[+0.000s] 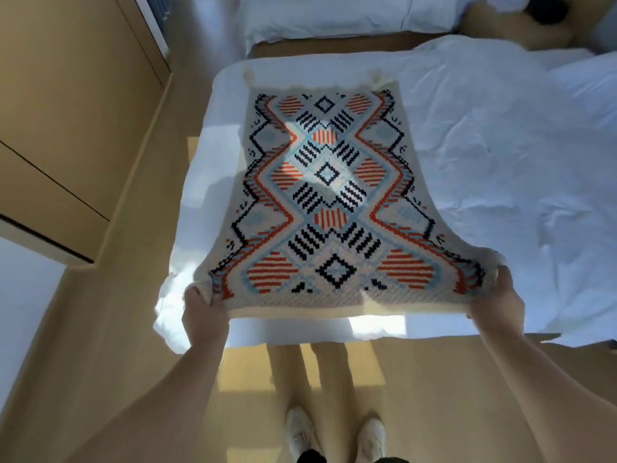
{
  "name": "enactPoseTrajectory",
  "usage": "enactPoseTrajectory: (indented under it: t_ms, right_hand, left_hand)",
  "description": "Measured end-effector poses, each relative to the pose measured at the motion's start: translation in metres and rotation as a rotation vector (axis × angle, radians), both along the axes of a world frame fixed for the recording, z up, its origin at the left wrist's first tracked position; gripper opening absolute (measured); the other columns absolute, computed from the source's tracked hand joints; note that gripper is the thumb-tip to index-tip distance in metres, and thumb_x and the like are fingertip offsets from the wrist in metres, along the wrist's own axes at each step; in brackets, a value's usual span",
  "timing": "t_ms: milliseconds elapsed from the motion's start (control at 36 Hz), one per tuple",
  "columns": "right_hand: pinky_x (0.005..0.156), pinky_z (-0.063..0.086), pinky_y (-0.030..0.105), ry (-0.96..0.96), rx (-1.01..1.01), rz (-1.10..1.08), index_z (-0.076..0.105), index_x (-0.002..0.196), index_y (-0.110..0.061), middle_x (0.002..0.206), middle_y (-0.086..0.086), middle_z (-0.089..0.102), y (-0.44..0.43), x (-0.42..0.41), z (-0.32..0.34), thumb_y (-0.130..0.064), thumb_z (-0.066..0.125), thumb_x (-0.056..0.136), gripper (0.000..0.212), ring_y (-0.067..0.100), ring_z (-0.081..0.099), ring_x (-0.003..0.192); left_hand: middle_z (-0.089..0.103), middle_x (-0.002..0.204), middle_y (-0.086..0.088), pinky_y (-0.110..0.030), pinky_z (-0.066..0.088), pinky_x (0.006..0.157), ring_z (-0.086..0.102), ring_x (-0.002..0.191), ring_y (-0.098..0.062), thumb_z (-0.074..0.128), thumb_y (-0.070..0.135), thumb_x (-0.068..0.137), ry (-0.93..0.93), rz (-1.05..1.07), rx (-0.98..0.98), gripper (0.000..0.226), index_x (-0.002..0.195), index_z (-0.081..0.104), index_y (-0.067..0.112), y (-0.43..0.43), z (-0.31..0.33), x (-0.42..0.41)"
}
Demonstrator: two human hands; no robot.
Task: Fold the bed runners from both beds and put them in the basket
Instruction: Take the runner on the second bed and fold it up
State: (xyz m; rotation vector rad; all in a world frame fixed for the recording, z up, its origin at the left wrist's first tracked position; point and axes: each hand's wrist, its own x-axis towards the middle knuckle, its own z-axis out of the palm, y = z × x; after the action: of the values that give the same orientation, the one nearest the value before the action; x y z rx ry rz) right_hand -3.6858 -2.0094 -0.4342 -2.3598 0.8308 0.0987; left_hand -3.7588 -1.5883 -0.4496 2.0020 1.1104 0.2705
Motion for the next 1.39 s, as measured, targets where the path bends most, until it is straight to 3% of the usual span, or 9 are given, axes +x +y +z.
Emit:
enactPoseTrajectory:
  t_ms: [250, 472, 556, 694, 778, 861, 1000, 1139, 1389]
  right_hand:
    - [0.058, 0.057, 0.045, -0.132, 0.089, 0.062, 0.033, 0.132, -0.033, 0.077, 0.011, 0.063, -0.010, -0.008, 0.031, -0.005, 0.042, 0.082, 0.058, 0.035, 0.064, 0.064]
    - [0.054, 0.046, 0.035, -0.153, -0.112, 0.188, 0.052, 0.100, -0.018, 0.078, 0.018, 0.061, -0.028, 0.037, 0.036, 0.004, 0.047, 0.068, 0.039, 0.038, 0.056, 0.067]
    - [0.051, 0.034, 0.030, -0.160, -0.105, 0.210, 0.051, 0.087, -0.012, 0.076, 0.021, 0.059, -0.021, 0.063, 0.039, 0.006, 0.047, 0.070, 0.025, 0.037, 0.053, 0.065]
    - [0.061, 0.042, 0.034, -0.191, -0.102, 0.174, 0.055, 0.086, -0.008, 0.077, 0.020, 0.058, -0.002, 0.112, 0.030, -0.004, 0.045, 0.074, 0.016, 0.041, 0.057, 0.069]
    - [0.059, 0.044, 0.035, -0.178, -0.105, 0.131, 0.054, 0.087, -0.004, 0.076, 0.020, 0.058, 0.008, 0.144, 0.013, -0.012, 0.043, 0.073, 0.020, 0.038, 0.056, 0.065]
    - [0.058, 0.043, 0.032, -0.110, -0.113, 0.094, 0.056, 0.087, -0.001, 0.087, 0.025, 0.059, 0.018, 0.176, -0.011, -0.006, 0.049, 0.077, 0.013, 0.040, 0.058, 0.070]
    - [0.046, 0.030, 0.020, -0.013, -0.080, 0.026, 0.044, 0.075, -0.003, 0.077, 0.019, 0.049, 0.025, 0.222, -0.050, 0.007, 0.049, 0.075, 0.012, 0.025, 0.045, 0.052]
    - [0.042, 0.028, 0.020, 0.031, -0.100, 0.018, 0.056, 0.078, 0.004, 0.086, 0.020, 0.054, 0.022, 0.263, -0.076, 0.003, 0.056, 0.072, 0.007, 0.018, 0.044, 0.051]
    - [0.046, 0.029, 0.024, 0.080, -0.056, 0.109, 0.038, 0.068, -0.007, 0.078, 0.013, 0.048, 0.017, 0.343, -0.119, -0.006, 0.062, 0.076, 0.025, 0.022, 0.041, 0.057]
  left_hand:
    - [0.064, 0.089, -0.011, -0.055, 0.058, 0.059, 0.066, 0.074, -0.041, 0.062, 0.028, 0.080, -0.077, 0.037, -0.025, 0.022, 0.091, 0.044, 0.025, -0.009, 0.011, -0.005]
    - [0.061, 0.101, -0.018, -0.036, 0.052, 0.045, 0.064, 0.064, -0.035, 0.063, 0.011, 0.086, -0.154, 0.086, -0.139, 0.033, 0.110, 0.041, 0.011, -0.018, 0.047, 0.027]
    - [0.057, 0.104, -0.018, -0.033, 0.048, 0.046, 0.060, 0.061, -0.031, 0.061, 0.008, 0.086, -0.195, 0.119, -0.177, 0.042, 0.116, 0.034, 0.019, -0.013, 0.045, 0.049]
    - [0.055, 0.101, -0.007, -0.031, 0.046, 0.045, 0.054, 0.054, -0.024, 0.053, -0.005, 0.081, -0.185, 0.065, -0.171, 0.076, 0.144, 0.028, 0.030, 0.010, 0.021, 0.101]
    - [0.056, 0.123, -0.012, -0.036, 0.053, 0.062, 0.064, 0.071, -0.033, 0.053, 0.000, 0.078, -0.058, 0.029, -0.150, 0.064, 0.138, 0.044, 0.020, 0.029, 0.001, 0.141]
    - [0.059, 0.111, -0.020, -0.034, 0.045, 0.063, 0.059, 0.098, -0.043, 0.055, -0.001, 0.077, 0.128, -0.052, -0.022, 0.038, 0.115, 0.054, -0.001, 0.042, -0.022, 0.179]
    - [0.053, 0.124, -0.025, -0.041, 0.046, 0.078, 0.057, 0.103, -0.043, 0.055, -0.001, 0.079, 0.255, -0.142, 0.059, 0.043, 0.122, 0.049, -0.006, 0.058, -0.059, 0.233]
    - [0.054, 0.126, -0.025, -0.048, 0.050, 0.089, 0.057, 0.107, -0.044, 0.058, 0.009, 0.081, 0.292, -0.172, 0.034, 0.051, 0.129, 0.043, -0.003, 0.068, -0.084, 0.281]
    - [0.030, 0.144, -0.020, -0.045, 0.048, 0.086, 0.052, 0.112, -0.040, 0.059, 0.018, 0.088, 0.311, -0.188, 0.056, 0.052, 0.132, 0.040, -0.001, 0.059, -0.105, 0.343]
